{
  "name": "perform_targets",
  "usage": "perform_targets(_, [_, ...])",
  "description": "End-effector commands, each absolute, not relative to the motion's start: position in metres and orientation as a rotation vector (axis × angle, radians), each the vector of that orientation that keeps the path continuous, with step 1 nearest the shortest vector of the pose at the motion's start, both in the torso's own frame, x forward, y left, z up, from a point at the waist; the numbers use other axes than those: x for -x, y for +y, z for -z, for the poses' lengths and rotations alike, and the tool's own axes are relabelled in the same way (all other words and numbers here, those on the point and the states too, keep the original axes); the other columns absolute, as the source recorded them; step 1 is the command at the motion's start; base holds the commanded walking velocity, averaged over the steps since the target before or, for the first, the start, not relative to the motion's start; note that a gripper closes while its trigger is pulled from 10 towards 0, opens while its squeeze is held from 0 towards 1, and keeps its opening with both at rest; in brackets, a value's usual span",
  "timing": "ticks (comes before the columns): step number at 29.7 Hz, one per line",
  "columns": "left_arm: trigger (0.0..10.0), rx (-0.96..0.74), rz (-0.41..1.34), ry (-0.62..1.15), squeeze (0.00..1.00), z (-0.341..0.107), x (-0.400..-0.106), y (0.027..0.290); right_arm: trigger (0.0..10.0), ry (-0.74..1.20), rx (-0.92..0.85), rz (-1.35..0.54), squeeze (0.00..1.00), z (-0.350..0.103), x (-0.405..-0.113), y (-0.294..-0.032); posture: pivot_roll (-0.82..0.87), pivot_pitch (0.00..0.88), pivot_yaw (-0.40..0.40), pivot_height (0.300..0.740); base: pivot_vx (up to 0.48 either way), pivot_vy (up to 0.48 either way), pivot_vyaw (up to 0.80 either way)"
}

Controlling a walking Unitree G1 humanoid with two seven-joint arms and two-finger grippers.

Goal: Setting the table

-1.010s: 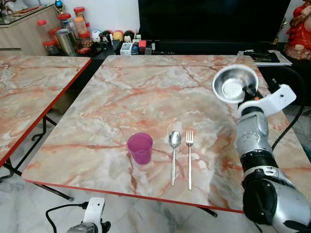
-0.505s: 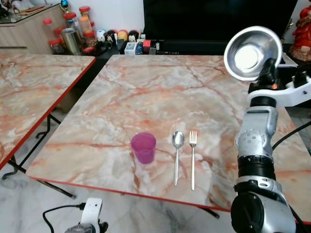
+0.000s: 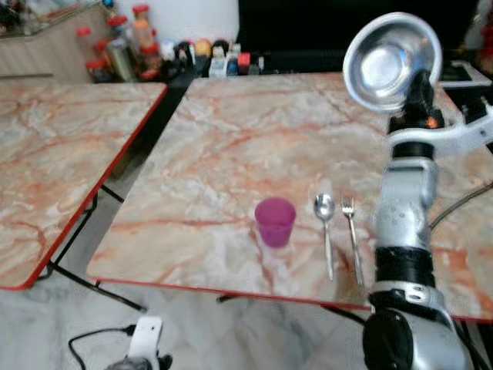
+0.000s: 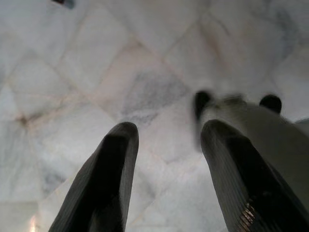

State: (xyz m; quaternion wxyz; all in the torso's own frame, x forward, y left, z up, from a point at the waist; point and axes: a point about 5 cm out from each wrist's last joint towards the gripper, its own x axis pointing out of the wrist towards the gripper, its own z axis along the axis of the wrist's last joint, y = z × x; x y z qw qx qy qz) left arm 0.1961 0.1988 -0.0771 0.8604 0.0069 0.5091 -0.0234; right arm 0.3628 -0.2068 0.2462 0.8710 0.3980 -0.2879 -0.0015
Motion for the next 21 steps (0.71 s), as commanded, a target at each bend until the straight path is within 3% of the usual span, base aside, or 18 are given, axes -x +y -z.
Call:
perform_targets(1, [10.0,-0.031,0.031,1.062,0.0,0.074,-0.199,0.207,10.0,-0.666,-0.822,-0.061,0.0,-0.268,-0.36,-0.198,0.01,0.0,0.053,0.74,0.0,0.48,0.0])
perform_targets(21, [10.0,-0.026,0.023,1.054,0.0,0.073,-0.202,0.206,10.0,-0.64,-0.809,-0.176,0.0,-0.274,-0.358,-0.176,0.02,0.0,0.05,0.74,0.0,0.48,0.0])
